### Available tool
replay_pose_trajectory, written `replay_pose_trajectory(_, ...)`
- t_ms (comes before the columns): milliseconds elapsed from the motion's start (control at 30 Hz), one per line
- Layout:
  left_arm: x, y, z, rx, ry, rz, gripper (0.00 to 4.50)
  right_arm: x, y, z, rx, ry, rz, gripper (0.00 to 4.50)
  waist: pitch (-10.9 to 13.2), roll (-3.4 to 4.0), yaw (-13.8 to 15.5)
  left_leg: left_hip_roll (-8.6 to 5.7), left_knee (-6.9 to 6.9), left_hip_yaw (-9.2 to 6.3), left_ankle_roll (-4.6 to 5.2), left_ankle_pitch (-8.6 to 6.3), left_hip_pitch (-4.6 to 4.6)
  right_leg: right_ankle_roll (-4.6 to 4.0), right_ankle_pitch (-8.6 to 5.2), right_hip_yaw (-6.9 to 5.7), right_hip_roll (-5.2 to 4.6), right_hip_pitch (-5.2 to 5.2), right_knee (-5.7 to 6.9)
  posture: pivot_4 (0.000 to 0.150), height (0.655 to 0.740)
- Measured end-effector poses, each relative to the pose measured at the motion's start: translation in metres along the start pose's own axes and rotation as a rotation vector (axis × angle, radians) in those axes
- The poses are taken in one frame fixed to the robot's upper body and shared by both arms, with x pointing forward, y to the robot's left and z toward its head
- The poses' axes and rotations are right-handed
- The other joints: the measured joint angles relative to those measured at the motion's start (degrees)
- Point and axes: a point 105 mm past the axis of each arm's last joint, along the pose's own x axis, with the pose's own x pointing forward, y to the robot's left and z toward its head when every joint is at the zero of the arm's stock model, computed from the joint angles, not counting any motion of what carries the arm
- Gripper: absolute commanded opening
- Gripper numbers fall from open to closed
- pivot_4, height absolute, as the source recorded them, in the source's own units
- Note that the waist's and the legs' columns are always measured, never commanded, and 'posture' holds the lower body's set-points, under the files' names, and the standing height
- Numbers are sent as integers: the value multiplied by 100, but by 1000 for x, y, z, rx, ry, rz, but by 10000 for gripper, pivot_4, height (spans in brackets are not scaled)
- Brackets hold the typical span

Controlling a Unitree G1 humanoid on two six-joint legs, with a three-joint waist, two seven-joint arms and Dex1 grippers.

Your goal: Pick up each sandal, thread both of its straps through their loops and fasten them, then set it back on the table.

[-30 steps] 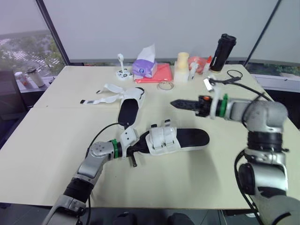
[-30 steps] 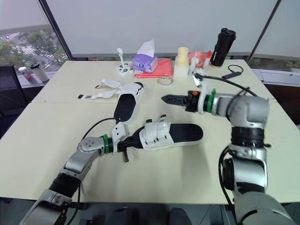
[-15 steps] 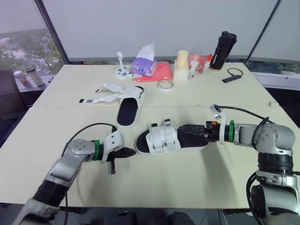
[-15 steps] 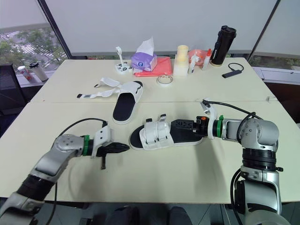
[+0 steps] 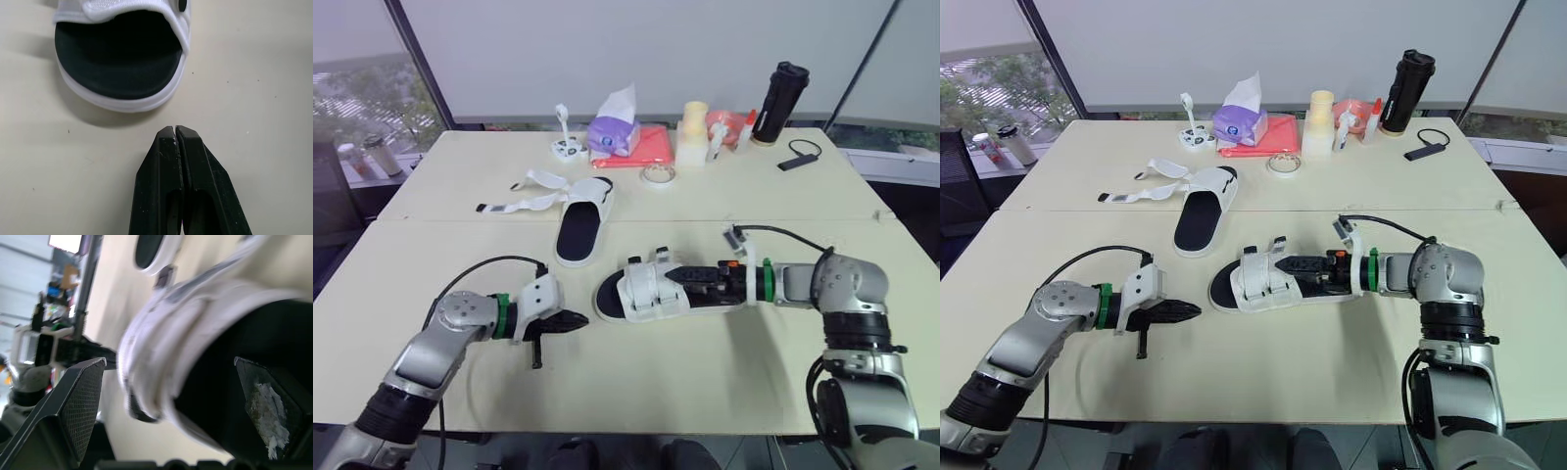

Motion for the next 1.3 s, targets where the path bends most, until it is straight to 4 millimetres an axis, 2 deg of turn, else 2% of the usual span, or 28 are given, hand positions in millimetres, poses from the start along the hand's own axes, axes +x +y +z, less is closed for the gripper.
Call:
replay_pose_trajectory(133, 1, 1, -2, -10, -1, 16, 0, 15, 6, -6, 12, 23, 49, 44863, 0, -1, 4, -2, 10, 1, 0, 0, 0, 2, -1, 1, 6, -1, 13, 1500, 7400)
replay_pose_trajectory(167, 1, 0, -4, -19, -3, 21, 0, 18, 6, -5, 13, 18, 52, 39742, 0, -1, 5, -3, 15, 2, 0, 0, 0, 3, -1, 1, 10, -2, 20, 1500, 7400)
replay_pose_trajectory(200, 2, 0, -6, -26, -3, 21, 0, 19, 5, -4, 11, 15, 48, 37108, 1, -1, 5, -4, 17, 5, 0, 0, 0, 4, -2, 3, 10, -4, 25, 1500, 7400)
replay_pose_trajectory(233, 2, -2, -9, -35, 0, 22, 0, 20, 4, -3, 5, 8, 39, 32525, 1, -1, 4, -5, 19, 7, 0, 0, 1, 5, -2, 4, 11, -6, 28, 1500, 7400)
replay_pose_trajectory(433, 2, -3, -16, -55, 9, 27, 0, 21, -1, 4, -14, -19, 1, 1730, 4, -7, 15, -5, 43, 13, 0, 0, -5, 13, -8, 9, 13, -20, 67, 1500, 7400)
replay_pose_trajectory(600, 2, -3, -16, -53, 9, 28, 0, 18, -4, 10, 24, -60, -20, 725, 5, -8, 17, -2, 75, 12, 0, 0, -13, 13, -8, 11, 16, -18, 85, 1500, 7400)
replay_pose_trajectory(700, 3, -2, -16, -48, 10, 28, 0, 13, -3, 20, 46, -139, -13, 725, 6, -7, 18, -3, 84, 12, 0, 0, -23, 17, -6, 11, 16, -24, 87, 1500, 7400)
replay_pose_trajectory(767, 3, -1, -15, -43, 10, 29, 0, 5, 2, 38, 35, -239, -3, 725, 8, -4, 14, -3, 87, 13, 0, 0, -36, 26, -1, 12, 17, -37, 87, 1500, 7400)
replay_pose_trajectory(833, 4, -1, -16, -45, 12, 29, 0, -9, 10, 67, 5, -404, -18, 725, 9, -2, 13, -3, 89, 14, -1, 1, -44, 29, 1, 12, 19, -47, 89, 1500, 7400)
replay_pose_trajectory(933, 5, 0, -14, -45, 5, 29, 0, -39, 21, 112, -34, -715, -124, 725, 9, -3, 13, 0, 88, 13, -1, 1, -47, 29, 1, 13, 22, -51, 91, 1500, 7400)
replay_pose_trajectory(1000, 8, 1, -12, -44, -4, 27, 0, -56, 19, 126, 11, -896, -205, 725, 8, -3, 17, 0, 87, 13, -2, 1, -47, 29, 1, 15, 22, -50, 92, 1500, 7400)
replay_pose_trajectory(1167, 17, 3, -2, -27, -39, 14, 0, -76, -17, 122, 197, -1162, -469, 725, 9, -2, -4, -2, 88, 26, -13, 8, -48, 30, 1, 24, 21, -55, 97, 1500, 7400)
replay_pose_trajectory(1300, 24, 1, -1, -30, -41, -8, 0, -80, -35, 119, 268, -1276, -559, 725, 13, 5, -33, -1, 88, 39, -19, 12, -47, 30, 1, 34, 26, -64, 108, 1500, 7400)
